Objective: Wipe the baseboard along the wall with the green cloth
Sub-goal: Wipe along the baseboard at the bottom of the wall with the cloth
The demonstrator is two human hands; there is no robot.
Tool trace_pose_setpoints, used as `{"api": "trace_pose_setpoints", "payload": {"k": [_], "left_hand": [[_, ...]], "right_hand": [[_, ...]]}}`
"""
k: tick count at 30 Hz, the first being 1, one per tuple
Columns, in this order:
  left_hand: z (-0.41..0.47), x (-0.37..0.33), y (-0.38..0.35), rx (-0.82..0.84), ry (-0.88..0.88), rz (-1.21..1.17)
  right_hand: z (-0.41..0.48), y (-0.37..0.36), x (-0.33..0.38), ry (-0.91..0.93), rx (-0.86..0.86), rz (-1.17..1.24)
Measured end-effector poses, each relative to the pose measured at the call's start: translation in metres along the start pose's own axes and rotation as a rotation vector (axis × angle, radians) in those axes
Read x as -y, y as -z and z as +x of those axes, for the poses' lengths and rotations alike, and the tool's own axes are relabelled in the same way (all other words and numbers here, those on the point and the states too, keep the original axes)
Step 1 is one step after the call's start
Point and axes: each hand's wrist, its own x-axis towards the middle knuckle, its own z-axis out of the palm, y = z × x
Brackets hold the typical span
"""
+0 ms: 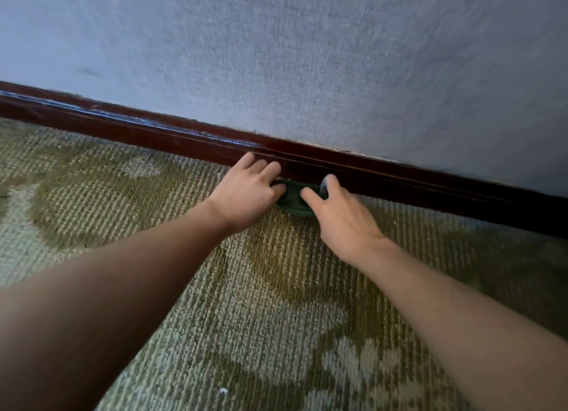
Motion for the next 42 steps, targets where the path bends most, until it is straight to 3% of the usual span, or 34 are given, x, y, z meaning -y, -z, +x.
{"api": "trace_pose_setpoints", "payload": {"k": [3, 7, 17, 21, 28, 32, 38, 42], "left_hand": [[-0.003, 0.003, 0.006, 0.015, 0.002, -0.010], [-0.015, 0.027, 0.020, -0.009, 0.029, -0.009], [-0.034, 0.044, 0.076, 0.010, -0.131, -0.033], [-0.022, 0.048, 0.072, 0.026, -0.142, 0.019], [-0.014, 0.041, 0.042, 0.040, -0.152, 0.100], [-0.010, 0.036, 0.038, 0.068, -0.147, 0.120], [-0.022, 0.018, 0.048, 0.181, -0.082, 0.068], [-0.025, 0.029, 0.045, 0.165, 0.004, 0.089]], "right_hand": [[0.000, 0.011, 0.003, 0.004, 0.014, 0.025], [0.013, 0.037, 0.019, -0.108, -0.023, 0.341], [-0.013, 0.090, 0.056, -0.158, -0.023, 0.405], [-0.009, 0.088, 0.049, -0.041, -0.089, 0.208], [0.013, 0.062, 0.034, -0.052, -0.041, 0.194], [0.012, 0.055, 0.033, 0.116, -0.015, -0.116], [0.007, 0.059, 0.040, 0.122, 0.081, 0.084], [0.015, 0.051, 0.039, 0.207, 0.024, -0.090]]}}
